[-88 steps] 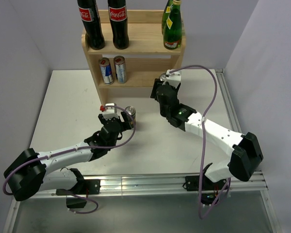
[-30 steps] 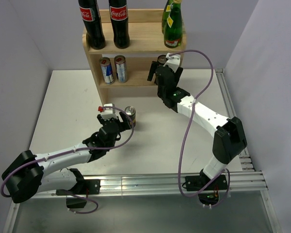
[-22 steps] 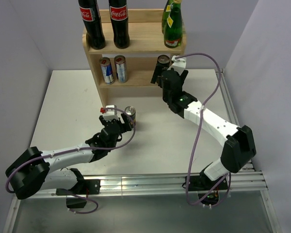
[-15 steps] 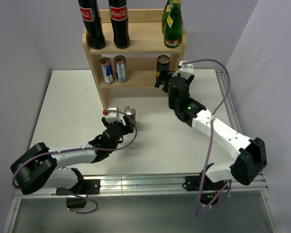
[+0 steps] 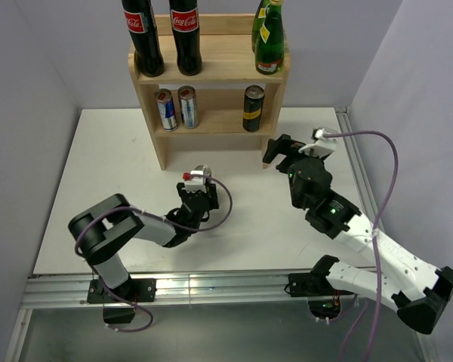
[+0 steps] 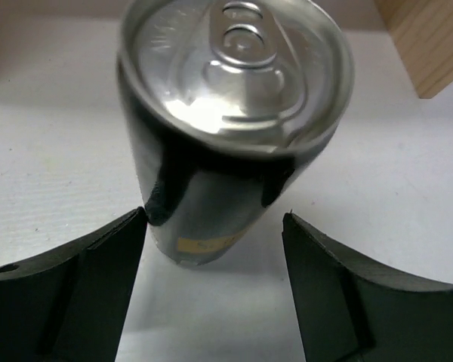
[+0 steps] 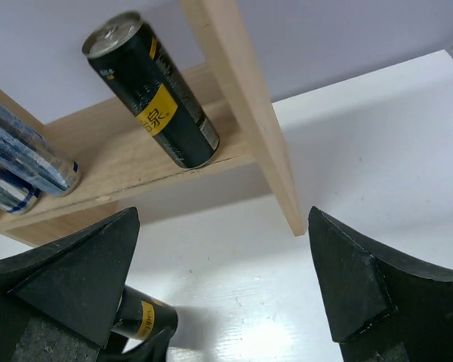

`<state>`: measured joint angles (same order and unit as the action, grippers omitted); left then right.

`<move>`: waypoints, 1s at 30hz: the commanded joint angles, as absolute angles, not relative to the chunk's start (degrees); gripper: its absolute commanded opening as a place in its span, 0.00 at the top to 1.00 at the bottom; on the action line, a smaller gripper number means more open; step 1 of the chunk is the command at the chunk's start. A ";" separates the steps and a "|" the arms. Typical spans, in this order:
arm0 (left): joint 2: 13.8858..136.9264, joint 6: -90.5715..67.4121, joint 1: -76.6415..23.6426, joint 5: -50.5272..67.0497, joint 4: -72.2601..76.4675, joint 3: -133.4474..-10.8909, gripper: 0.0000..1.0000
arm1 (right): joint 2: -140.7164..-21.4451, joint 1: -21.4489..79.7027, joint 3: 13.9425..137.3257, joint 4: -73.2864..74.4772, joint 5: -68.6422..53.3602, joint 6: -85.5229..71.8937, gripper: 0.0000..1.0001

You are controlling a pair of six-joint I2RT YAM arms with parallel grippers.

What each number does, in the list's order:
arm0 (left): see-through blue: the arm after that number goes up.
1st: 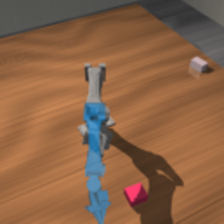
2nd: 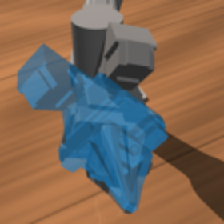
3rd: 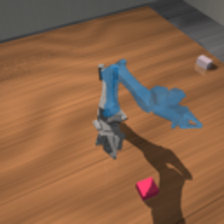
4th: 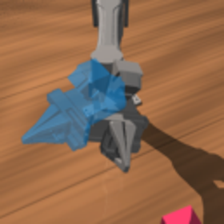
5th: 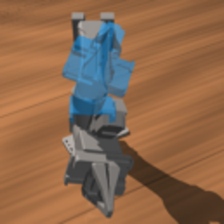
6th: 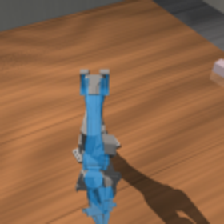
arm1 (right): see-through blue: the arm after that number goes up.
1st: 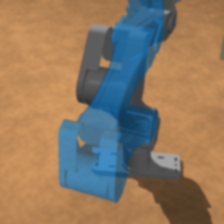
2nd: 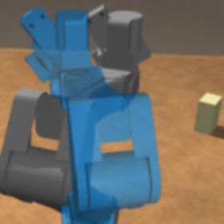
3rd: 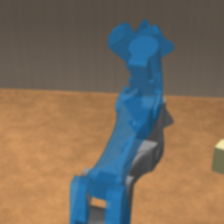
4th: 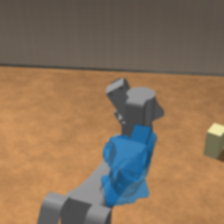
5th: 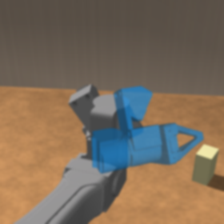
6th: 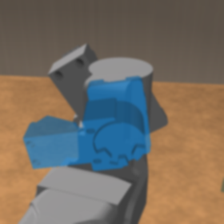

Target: Place and organize the beverage onto the shelf

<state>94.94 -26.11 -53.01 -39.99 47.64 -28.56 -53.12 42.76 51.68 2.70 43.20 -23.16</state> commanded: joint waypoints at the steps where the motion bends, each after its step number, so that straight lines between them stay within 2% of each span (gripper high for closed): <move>1: 99.39 -22.69 -53.17 -42.71 55.10 -33.48 0.22 | -47.74 43.50 50.28 5.79 46.23 -24.96 0.00; 5: 104.58 -21.71 -53.00 -44.29 56.34 -36.91 0.24 | -43.95 43.68 48.87 7.64 46.84 -25.05 0.00; 8: 106.16 -20.92 -52.74 -45.26 57.04 -37.79 0.30 | -42.54 43.68 48.43 8.79 47.28 -25.05 0.00; 11: 106.87 -20.30 -52.21 -45.88 57.30 -38.14 0.41 | -41.75 43.68 47.82 8.97 47.11 -25.22 0.00; 14: 106.79 -19.78 -51.68 -46.41 57.57 -38.06 0.67 | -41.48 43.77 47.37 8.88 46.50 -25.75 0.00; 15: 106.61 -19.34 -51.59 -46.67 57.66 -37.97 0.82 | -41.40 43.68 47.20 8.88 46.32 -26.01 0.00; 18: 105.21 -18.02 -51.59 -45.79 55.65 -38.49 0.96 | -41.49 43.68 46.85 9.05 46.05 -26.63 0.00; 22: 97.50 -17.93 -51.59 -43.33 46.96 -40.25 1.00 | -41.13 43.77 45.97 8.96 46.23 -26.98 0.00; 25: 92.83 -17.14 -51.59 -43.42 35.83 -46.39 1.00 | -40.52 43.77 45.27 8.88 46.23 -27.25 0.00; 30: 88.42 -13.46 -51.50 -42.54 26.55 -57.99 1.00 | -40.08 43.77 44.74 9.05 46.84 -27.25 0.00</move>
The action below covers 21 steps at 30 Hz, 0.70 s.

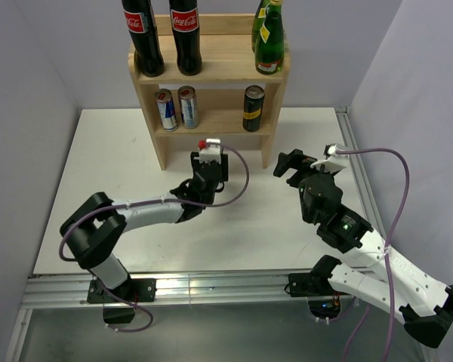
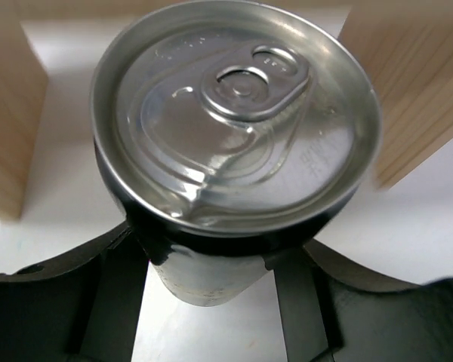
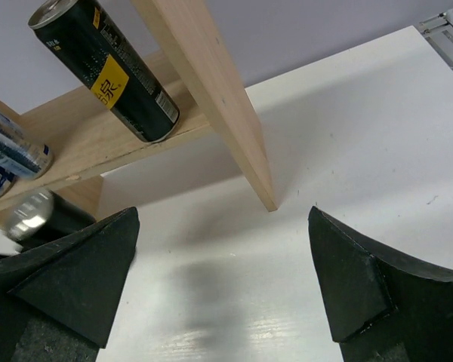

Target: Place and organize the beverage onto the shelf

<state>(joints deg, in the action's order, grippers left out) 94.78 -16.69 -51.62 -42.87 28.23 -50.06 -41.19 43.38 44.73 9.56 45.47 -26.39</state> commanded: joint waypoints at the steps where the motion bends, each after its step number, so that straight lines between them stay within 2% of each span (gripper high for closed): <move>1: 87.63 -13.10 -51.42 -42.45 24.37 -59.57 1.00 | -39.99 43.77 44.48 9.14 47.02 -27.25 0.00; 8: 89.64 -8.18 -50.54 -40.08 21.27 -73.45 1.00 | -39.37 43.77 43.68 8.88 47.02 -27.69 0.00; 21: 99.66 -6.77 -45.79 -34.02 19.07 -87.71 1.00 | -38.23 43.68 42.54 9.05 48.07 -27.33 0.00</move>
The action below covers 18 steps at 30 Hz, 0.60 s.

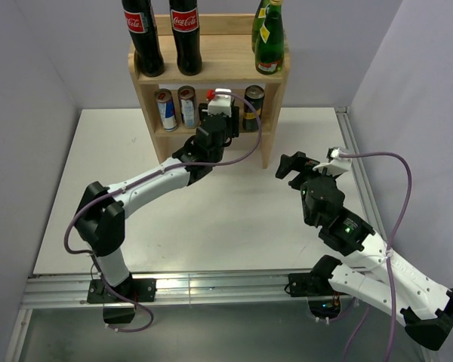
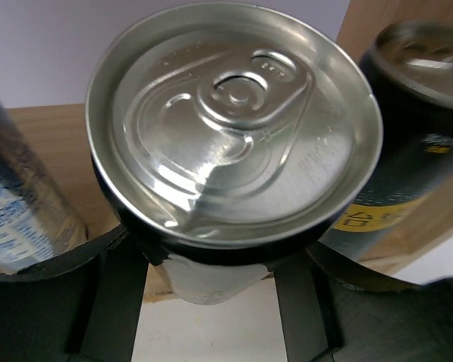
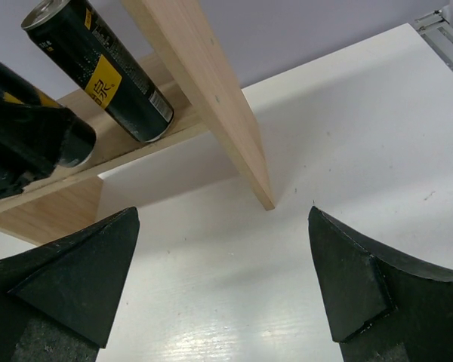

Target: Place and organize the beverage onto the shelf

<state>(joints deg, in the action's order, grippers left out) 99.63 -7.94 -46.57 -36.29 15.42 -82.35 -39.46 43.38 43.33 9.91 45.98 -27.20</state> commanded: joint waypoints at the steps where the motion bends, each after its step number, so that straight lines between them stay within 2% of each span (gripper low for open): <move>1: 100.63 -6.77 -45.36 -33.67 19.33 -88.24 1.00 | -38.23 43.77 42.54 9.14 48.08 -27.33 0.00; 15: 104.41 -9.58 -44.74 -32.43 20.92 -91.23 0.99 | -38.67 43.68 41.13 8.70 47.72 -27.86 0.00; 17: 104.50 -9.75 -44.74 -32.61 20.92 -91.06 0.96 | -38.58 43.68 40.78 8.44 47.72 -28.04 0.00; 18: 104.41 -10.02 -44.74 -32.78 21.09 -90.88 0.86 | -38.67 43.77 40.87 8.44 47.55 -28.04 0.00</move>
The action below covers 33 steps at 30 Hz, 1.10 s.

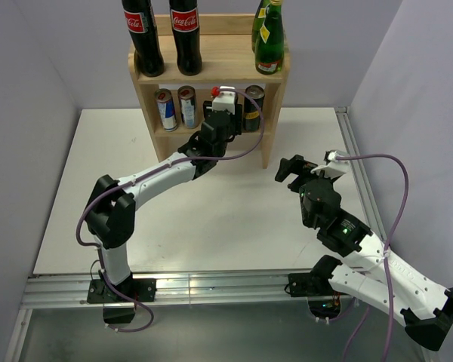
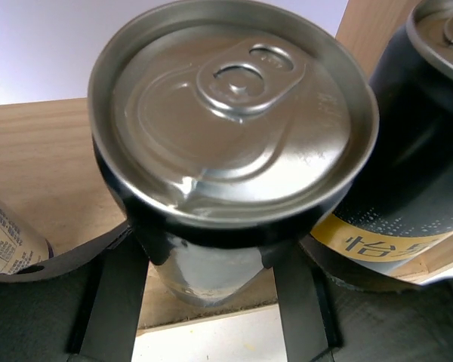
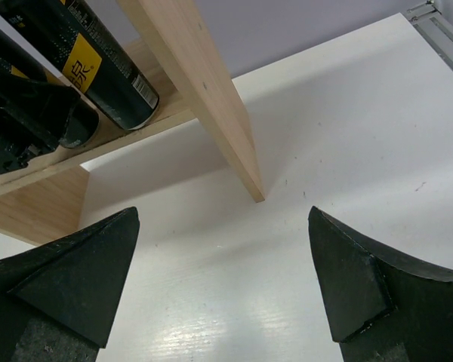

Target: Place and organize the beverage onto the shelf

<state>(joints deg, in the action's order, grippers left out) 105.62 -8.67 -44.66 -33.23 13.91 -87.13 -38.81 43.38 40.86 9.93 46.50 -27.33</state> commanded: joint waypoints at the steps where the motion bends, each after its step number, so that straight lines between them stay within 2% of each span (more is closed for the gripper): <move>1: 103.98 -10.02 -44.74 -32.70 21.44 -90.62 0.80 | -38.58 43.68 40.70 8.44 47.55 -28.04 0.00; 2: 103.63 -10.02 -44.74 -32.70 22.32 -89.31 0.73 | -38.58 43.68 40.69 8.44 47.55 -28.12 0.00; 3: 103.19 -10.02 -44.74 -32.87 23.11 -88.43 0.61 | -38.58 43.77 40.69 8.44 47.46 -28.30 0.00; 4: 102.40 -10.11 -44.74 -32.87 24.16 -87.20 0.56 | -38.58 43.68 40.52 8.44 47.55 -28.30 0.00; 5: 102.22 -10.02 -44.74 -32.87 24.26 -86.93 0.45 | -38.50 43.68 40.34 8.35 47.46 -28.47 0.00; 7: 102.22 -10.02 -44.74 -33.31 24.00 -86.92 0.36 | -38.50 43.77 40.43 8.35 47.37 -28.56 0.00; 8: 102.13 -10.02 -44.74 -32.96 23.91 -86.66 0.29 | -38.58 43.68 40.43 8.35 47.37 -28.65 0.00; 13: 101.16 -10.11 -44.82 -33.22 24.78 -85.00 0.18 | -38.85 43.68 40.43 8.35 47.02 -28.74 0.00; 14: 101.08 -10.19 -44.82 -33.05 24.79 -84.90 0.11 | -38.76 43.77 40.43 8.35 47.02 -28.83 0.00; 27: 99.23 -11.77 -45.00 -33.75 23.65 -82.27 0.10 | -39.29 43.68 40.43 8.35 46.76 -29.36 0.00; 33: 93.44 -14.23 -47.19 -35.77 24.00 -73.75 0.09 | -39.37 43.68 40.52 8.26 46.41 -29.36 0.00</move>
